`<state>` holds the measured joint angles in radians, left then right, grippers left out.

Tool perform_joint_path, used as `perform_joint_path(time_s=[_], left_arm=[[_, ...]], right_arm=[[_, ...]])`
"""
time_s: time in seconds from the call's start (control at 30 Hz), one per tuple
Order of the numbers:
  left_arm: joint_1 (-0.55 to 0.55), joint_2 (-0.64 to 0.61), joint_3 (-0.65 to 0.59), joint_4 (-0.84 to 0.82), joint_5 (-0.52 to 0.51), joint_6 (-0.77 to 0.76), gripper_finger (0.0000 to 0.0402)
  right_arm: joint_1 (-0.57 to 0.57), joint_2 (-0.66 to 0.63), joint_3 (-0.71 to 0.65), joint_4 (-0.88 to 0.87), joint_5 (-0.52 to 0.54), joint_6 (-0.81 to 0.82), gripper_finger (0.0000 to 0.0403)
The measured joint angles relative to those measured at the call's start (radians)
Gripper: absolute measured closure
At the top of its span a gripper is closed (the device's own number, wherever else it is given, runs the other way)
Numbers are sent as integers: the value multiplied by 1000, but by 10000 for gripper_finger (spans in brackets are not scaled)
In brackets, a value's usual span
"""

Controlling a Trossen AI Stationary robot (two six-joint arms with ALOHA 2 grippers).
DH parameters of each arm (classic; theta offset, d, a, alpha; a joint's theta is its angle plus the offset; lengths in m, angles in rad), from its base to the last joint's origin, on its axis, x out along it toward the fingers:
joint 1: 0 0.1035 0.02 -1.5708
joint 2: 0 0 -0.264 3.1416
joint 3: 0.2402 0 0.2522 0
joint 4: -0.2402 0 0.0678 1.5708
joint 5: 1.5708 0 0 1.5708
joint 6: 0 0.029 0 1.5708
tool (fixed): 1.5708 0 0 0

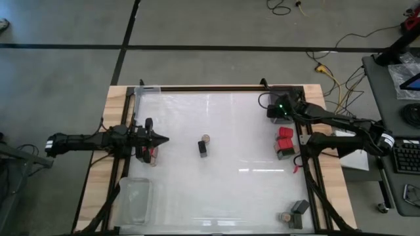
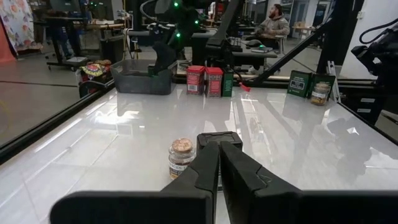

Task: Sort spices by type
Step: Put the black seasoning can into the black bin

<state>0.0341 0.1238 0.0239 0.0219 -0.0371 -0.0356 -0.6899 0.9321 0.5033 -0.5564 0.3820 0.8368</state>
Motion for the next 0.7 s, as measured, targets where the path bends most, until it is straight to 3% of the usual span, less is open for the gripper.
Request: perform_joint_path(time_s=[0.47,0.7], left_arm=[[0,0,0,0,0,0,402],[0,0,0,0,0,0,401]], right_arm=[[0,-10,55,-29,46,-14,182],[17,-35,195,-152,30,-37,170]])
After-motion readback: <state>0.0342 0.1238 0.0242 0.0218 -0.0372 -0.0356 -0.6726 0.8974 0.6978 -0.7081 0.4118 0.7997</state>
